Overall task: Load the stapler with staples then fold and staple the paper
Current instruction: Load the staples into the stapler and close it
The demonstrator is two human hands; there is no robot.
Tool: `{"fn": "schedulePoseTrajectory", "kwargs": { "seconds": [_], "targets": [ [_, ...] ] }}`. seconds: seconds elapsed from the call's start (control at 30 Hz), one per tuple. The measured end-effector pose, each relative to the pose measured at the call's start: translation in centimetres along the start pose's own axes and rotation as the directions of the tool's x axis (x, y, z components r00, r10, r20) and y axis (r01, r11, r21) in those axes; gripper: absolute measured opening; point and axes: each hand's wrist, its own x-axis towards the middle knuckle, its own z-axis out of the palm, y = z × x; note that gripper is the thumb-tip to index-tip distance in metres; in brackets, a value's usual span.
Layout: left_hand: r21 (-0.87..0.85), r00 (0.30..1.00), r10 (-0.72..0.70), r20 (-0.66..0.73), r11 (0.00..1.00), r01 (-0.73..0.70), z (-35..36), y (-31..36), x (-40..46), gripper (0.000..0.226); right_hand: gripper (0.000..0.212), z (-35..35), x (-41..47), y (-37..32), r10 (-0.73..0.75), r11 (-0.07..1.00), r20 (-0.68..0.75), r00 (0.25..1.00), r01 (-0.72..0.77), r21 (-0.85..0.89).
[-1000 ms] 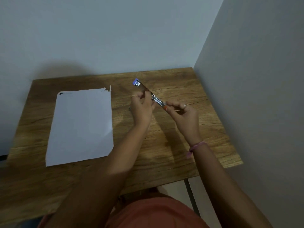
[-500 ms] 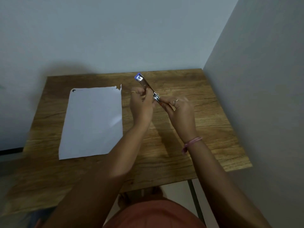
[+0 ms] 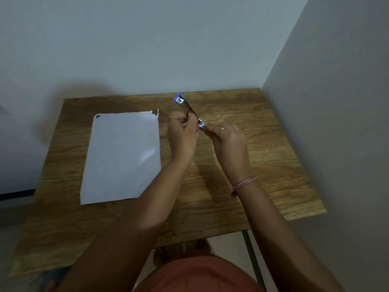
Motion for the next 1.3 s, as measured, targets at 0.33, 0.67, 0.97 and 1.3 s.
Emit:
{"fn": "schedulePoseTrajectory", "kwargs": {
  "seconds": [0.33,0.67,0.97,1.3],
  "targets": [
    [0.020,1.000,-0.005,0.015,1.000,0.005,-0.5,-0.5,0.3,0.015,0.013,-0.7,0.5,-0.5,0.213,0.966,0.039,0.976,-0.216,0.140],
    [0.028,1.000,-0.005,0.027,1.000,0.004,-0.5,-0.4,0.1,0.013,0.012,-0.1,-0.1,-0.5,0.093,0.995,0.011,0.996,-0.093,0.021],
    [0.055,0.998,-0.020,0.056,0.998,0.017,-0.4,-0.8,0.1,0.013,0.017,-0.3,0.7,-0.6,0.151,0.981,0.178,0.972,-0.125,-0.150],
    [0.031,0.998,-0.058,0.036,0.998,0.056,-0.5,-0.8,0.0,0.011,0.016,-0.4,-0.6,0.1,0.068,0.987,0.181,0.981,-0.040,-0.156]
  ]
}}
